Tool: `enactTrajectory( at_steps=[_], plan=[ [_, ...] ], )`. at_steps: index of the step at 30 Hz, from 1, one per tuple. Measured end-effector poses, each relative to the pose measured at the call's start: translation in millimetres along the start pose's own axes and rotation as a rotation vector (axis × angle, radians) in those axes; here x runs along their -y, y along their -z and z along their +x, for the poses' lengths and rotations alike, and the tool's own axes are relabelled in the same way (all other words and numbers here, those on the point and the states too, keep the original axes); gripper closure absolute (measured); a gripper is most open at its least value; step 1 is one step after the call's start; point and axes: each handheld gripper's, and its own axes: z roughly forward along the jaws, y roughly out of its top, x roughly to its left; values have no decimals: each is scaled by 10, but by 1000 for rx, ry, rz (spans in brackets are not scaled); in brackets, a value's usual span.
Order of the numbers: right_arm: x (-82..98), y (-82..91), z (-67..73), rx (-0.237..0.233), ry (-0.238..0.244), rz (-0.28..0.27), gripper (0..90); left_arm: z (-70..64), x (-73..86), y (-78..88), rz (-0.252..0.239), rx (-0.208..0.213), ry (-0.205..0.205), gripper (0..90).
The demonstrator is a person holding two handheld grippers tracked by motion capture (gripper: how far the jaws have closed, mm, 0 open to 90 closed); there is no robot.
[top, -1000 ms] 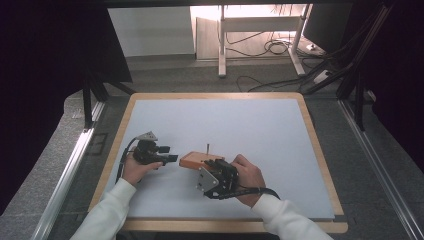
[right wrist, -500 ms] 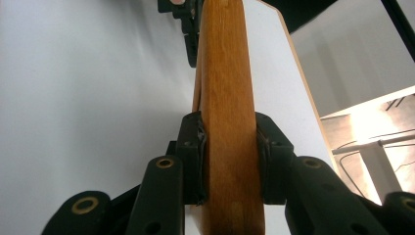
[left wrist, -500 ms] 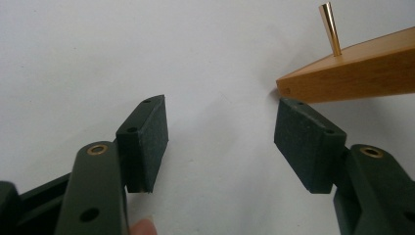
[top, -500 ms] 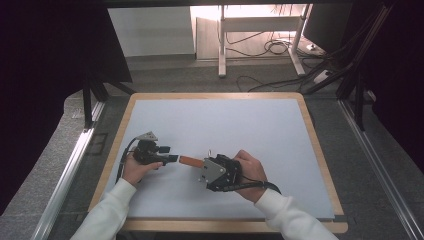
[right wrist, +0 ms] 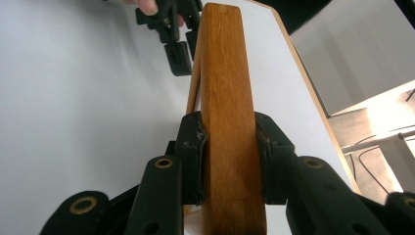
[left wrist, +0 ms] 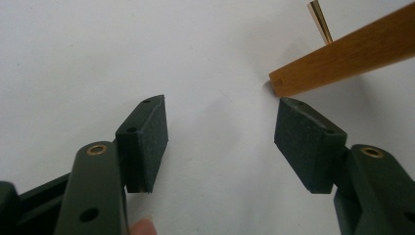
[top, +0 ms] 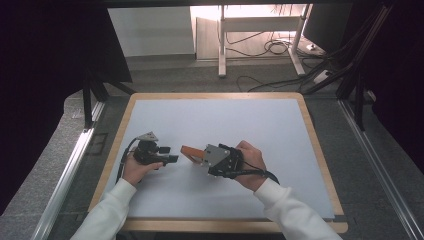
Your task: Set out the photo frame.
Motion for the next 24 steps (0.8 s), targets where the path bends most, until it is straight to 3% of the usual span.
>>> enactTrajectory(
  at_steps=[6, 18, 24],
  plan=[
    [21, -27, -112, 1, -28, -6, 686, -1, 0, 2, -1, 0, 1, 367],
    [92, -104, -409, -32, -138, -5, 669, -2, 1, 1, 0, 2, -2, 366],
    [129, -155, -535, -35, -164, 8, 642, -8, 2, -5, -3, 1, 0, 366]
  ],
)
